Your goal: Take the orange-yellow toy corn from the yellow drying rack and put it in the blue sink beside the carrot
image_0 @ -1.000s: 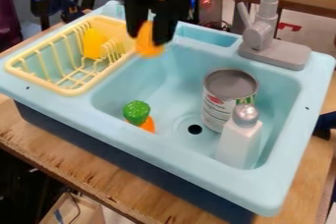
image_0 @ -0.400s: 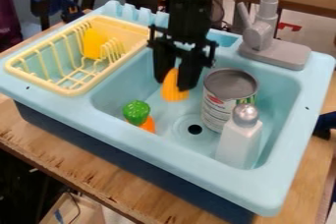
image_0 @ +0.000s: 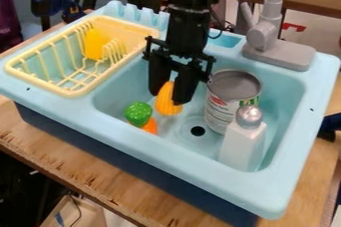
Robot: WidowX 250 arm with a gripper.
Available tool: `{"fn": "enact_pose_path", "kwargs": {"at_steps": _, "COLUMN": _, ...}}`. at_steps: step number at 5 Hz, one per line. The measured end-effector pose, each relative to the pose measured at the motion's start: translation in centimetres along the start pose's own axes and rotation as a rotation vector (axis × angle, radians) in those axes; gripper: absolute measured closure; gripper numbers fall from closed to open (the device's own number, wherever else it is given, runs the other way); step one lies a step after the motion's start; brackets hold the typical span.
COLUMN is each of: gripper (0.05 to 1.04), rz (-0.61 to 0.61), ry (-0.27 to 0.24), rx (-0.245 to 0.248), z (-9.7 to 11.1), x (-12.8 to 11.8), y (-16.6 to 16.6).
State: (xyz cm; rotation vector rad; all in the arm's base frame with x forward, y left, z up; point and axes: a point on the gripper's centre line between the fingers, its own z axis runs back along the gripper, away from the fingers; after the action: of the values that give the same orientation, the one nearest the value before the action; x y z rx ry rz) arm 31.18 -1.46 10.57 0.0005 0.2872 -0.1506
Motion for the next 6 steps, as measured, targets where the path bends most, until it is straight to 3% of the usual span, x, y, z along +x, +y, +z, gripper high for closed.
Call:
{"fn": "enact_pose_path", "kwargs": {"at_steps": 1, "gripper": 0.485, "rz": -0.006, "ry": 0.007, "rx": -0.007, "z": -1.3, "x": -0.2, "y": 0.4}}
{"fn": "enact_pose_path", "kwargs": {"at_steps": 3, "gripper": 0.430, "rz": -0.038, "ry": -0.048, "rx": -0.020, "z": -1.2, "x": 0.5, "y": 0.5}}
{"fn": "enact_pose_path", "kwargs": {"at_steps": 4, "gripper": 0.145, "rz": -0.031, "ry": -0.090, "rx": -0.001, "z": 0.6, "x": 0.8, "y": 0.8}}
{"fn": "enact_pose_path", "kwargs": {"at_steps": 5, "gripper": 0.077, "rz": -0.010, "ry": -0.144, "rx": 0.030, "z": 3.5, "x": 0.0, "y": 1.1}}
{"fn": "enact_pose_path", "kwargs": {"at_steps": 6, "gripper": 0.080, "rz": 0.034, "ry": -0.168, "rx": 0.083, "z": 6.5, "x": -1.7, "y": 1.7}}
